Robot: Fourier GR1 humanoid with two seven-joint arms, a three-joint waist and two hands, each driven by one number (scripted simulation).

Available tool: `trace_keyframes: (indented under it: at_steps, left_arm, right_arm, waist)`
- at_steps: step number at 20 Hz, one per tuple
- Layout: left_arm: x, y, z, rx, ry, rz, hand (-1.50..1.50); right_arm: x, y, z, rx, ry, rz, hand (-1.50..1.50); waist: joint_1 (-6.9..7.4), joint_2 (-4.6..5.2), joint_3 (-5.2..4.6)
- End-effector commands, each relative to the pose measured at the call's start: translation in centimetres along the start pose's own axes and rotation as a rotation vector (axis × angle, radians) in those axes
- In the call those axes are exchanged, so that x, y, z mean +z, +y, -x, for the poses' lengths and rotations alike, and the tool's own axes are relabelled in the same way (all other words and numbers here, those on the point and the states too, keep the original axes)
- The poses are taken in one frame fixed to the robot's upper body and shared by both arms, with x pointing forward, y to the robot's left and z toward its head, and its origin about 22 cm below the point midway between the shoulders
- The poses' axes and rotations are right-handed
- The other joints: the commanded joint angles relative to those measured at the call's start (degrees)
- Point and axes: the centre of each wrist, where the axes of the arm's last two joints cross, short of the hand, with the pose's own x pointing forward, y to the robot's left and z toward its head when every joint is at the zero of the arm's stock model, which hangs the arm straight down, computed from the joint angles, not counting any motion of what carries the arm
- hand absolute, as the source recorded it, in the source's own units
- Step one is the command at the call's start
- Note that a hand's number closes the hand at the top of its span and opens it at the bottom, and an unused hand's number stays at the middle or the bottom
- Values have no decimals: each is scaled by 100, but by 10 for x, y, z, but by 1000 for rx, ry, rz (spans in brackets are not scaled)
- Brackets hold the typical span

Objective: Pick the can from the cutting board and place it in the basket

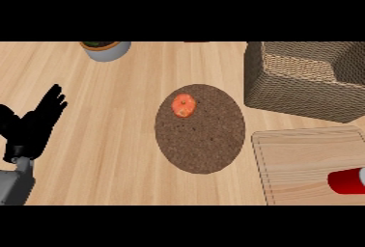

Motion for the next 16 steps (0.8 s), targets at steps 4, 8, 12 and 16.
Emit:
trace_keyframes:
  at_steps: [4, 8, 12, 16]
  left_arm:
    - [0, -23, -4, 13, -2, 33, 0]
    - [0, -3, 3, -11, -1, 21, 0]
    - [-11, -24, -9, -14, -1, 35, 0]
    - [-10, -22, -13, -4, -9, 26, 0]
  right_arm:
    - [9, 50, 35, -50, -27, 42, -150]
    - [3, 94, 49, -47, -52, 93, -150]
    - [-16, 125, 56, -90, -73, 127, -150]
    - [-49, 155, 66, -182, -110, 154, -150]
  waist:
    - [164, 35, -2]
    - [190, 42, 4]
    - [168, 49, -1]
    - [219, 51, -1]
